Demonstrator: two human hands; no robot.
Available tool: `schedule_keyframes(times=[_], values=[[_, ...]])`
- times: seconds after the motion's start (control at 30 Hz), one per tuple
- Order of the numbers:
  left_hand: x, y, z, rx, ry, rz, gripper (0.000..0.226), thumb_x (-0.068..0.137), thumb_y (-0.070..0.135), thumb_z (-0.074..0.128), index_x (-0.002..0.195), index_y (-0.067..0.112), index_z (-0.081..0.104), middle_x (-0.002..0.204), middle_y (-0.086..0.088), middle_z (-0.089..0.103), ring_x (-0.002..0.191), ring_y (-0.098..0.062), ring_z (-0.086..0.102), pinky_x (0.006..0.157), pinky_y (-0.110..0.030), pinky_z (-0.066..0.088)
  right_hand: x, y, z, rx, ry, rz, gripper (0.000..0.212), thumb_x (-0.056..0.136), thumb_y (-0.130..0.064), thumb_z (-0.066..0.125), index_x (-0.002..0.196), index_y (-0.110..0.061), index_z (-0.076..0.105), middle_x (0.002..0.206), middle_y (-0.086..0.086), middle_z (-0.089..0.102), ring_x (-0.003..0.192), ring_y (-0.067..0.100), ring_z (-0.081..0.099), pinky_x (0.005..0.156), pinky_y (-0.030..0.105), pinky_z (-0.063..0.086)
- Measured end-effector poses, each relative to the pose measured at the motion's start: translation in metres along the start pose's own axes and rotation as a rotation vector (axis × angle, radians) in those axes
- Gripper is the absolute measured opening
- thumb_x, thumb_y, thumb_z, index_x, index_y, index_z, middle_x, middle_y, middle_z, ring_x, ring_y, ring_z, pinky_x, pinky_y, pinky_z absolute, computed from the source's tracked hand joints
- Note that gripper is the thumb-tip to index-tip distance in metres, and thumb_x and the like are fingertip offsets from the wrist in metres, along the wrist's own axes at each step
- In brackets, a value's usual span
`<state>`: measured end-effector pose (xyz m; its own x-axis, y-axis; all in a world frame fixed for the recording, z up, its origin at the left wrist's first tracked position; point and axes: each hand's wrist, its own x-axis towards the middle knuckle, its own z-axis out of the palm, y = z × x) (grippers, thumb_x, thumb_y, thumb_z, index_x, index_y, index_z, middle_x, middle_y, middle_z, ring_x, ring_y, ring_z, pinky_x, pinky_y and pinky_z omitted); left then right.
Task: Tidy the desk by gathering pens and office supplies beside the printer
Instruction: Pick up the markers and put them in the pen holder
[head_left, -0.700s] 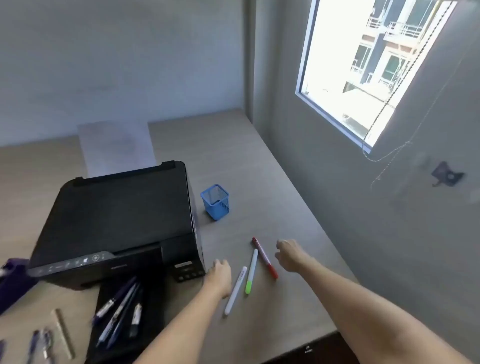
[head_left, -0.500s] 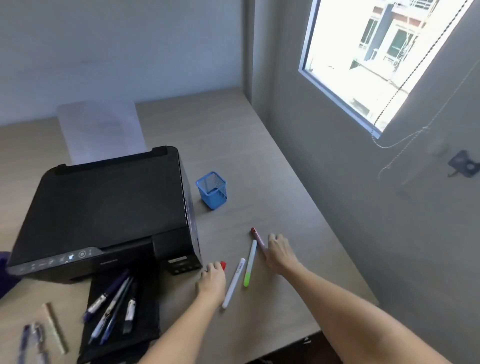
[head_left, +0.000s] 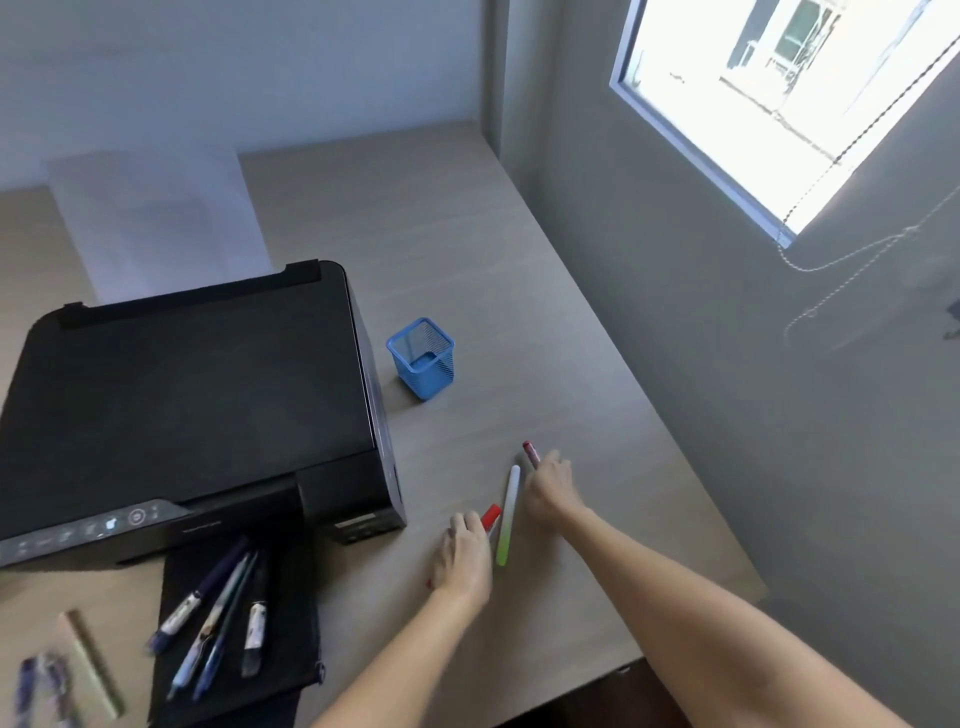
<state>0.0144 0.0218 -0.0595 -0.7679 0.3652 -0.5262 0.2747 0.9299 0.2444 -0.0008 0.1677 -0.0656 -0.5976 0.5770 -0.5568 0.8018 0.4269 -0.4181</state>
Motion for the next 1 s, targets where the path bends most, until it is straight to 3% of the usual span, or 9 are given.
schedule_keyframes(times=[0.13,0.33,0.47,0.63,0.73,0.8,0.83,0.93,1.0], values=[[-0.003,0.001,0.004,0.088,-0.008,0.0,0.042,0.088,-0.008,0.041,0.128,0.005,0.041,0.135,-0.015,0.042,0.128,-0.031,0.041,0.102,-0.039,0.043,-0.007,-0.007,0.009,-0.04,-0.017,0.021,0.043,0.094,-0.029,0.047,0.124,0.002,0.051,0.126,0.025,0.054,0.117,0.041,0.055,0.094,0.04,0.045],[-0.007,0.003,-0.033,-0.118,-0.04,-0.037,0.031,0.094,0.003,0.039,0.125,0.007,0.038,0.123,-0.018,0.058,0.122,-0.033,0.045,0.097,-0.041,0.046,-0.001,-0.012,-0.001,-0.159,-0.074,0.006,0.044,0.092,-0.014,0.038,0.132,-0.011,0.053,0.124,0.021,0.059,0.111,0.038,0.06,0.089,0.036,0.048],[0.014,0.022,-0.099,-0.472,0.042,-0.038,0.026,0.1,0.021,0.035,0.116,0.006,0.049,0.113,-0.017,0.062,0.111,-0.034,0.058,0.092,-0.043,0.047,0.02,-0.032,-0.038,0.069,-0.001,-0.009,0.047,0.09,-0.013,0.037,0.133,-0.018,0.054,0.115,0.023,0.064,0.085,0.033,0.058,0.081,0.038,0.049],[0.055,0.03,-0.194,-1.12,0.138,-0.112,0.015,0.1,0.011,0.034,0.095,0.013,0.048,0.093,-0.004,0.06,0.093,-0.02,0.053,0.084,-0.031,0.04,0.022,-0.113,-0.1,0.493,0.164,-0.142,0.02,0.094,-0.016,0.041,0.09,-0.013,0.061,0.087,0.014,0.073,0.093,0.029,0.066,0.074,0.032,0.047],[0.082,0.019,-0.232,-1.282,0.326,-0.213,0.021,0.096,0.004,0.04,0.081,0.015,0.051,0.087,-0.006,0.061,0.069,-0.016,0.062,0.057,-0.018,0.049,0.024,-0.163,-0.117,0.695,0.12,-0.209,0.026,0.092,-0.014,0.044,0.068,-0.02,0.052,0.073,0.002,0.058,0.067,0.017,0.053,0.056,0.027,0.037],[0.091,0.014,-0.248,-1.297,0.401,-0.253,0.015,0.096,0.003,0.044,0.088,0.011,0.054,0.077,-0.006,0.058,0.036,-0.004,0.058,0.03,-0.009,0.038,0.03,-0.187,-0.117,0.793,0.083,-0.219,0.032,0.09,-0.014,0.05,0.059,-0.021,0.046,0.064,-0.002,0.046,0.059,0.014,0.041,0.056,0.028,0.034],[0.096,0.013,-0.253,-1.296,0.429,-0.265,0.013,0.096,0.002,0.046,0.092,0.009,0.057,0.078,-0.007,0.059,0.033,-0.001,0.058,0.03,-0.009,0.038,0.032,-0.196,-0.116,0.835,0.081,-0.215,0.034,0.089,-0.014,0.052,0.057,-0.02,0.044,0.062,-0.002,0.042,0.058,0.015,0.039,0.058,0.029,0.034],[0.11,0.013,-0.254,-1.254,0.472,-0.312,0.018,0.094,0.004,0.054,0.106,0.005,0.067,0.111,-0.013,0.069,0.088,-0.017,0.071,0.061,-0.022,0.047,0.038,-0.21,-0.106,0.895,0.087,-0.205,0.031,0.087,-0.016,0.057,0.058,-0.019,0.045,0.062,0.003,0.047,0.062,0.018,0.044,0.064,0.034,0.04],[0.12,0.015,-0.248,-1.237,0.461,-0.362,0.021,0.093,0.005,0.056,0.111,0.005,0.067,0.118,-0.011,0.068,0.107,-0.027,0.066,0.06,-0.024,0.047,0.045,-0.213,-0.095,0.872,0.07,-0.191,0.024,0.086,-0.016,0.059,0.062,-0.016,0.053,0.065,0.004,0.055,0.064,0.018,0.05,0.067,0.034,0.044]])
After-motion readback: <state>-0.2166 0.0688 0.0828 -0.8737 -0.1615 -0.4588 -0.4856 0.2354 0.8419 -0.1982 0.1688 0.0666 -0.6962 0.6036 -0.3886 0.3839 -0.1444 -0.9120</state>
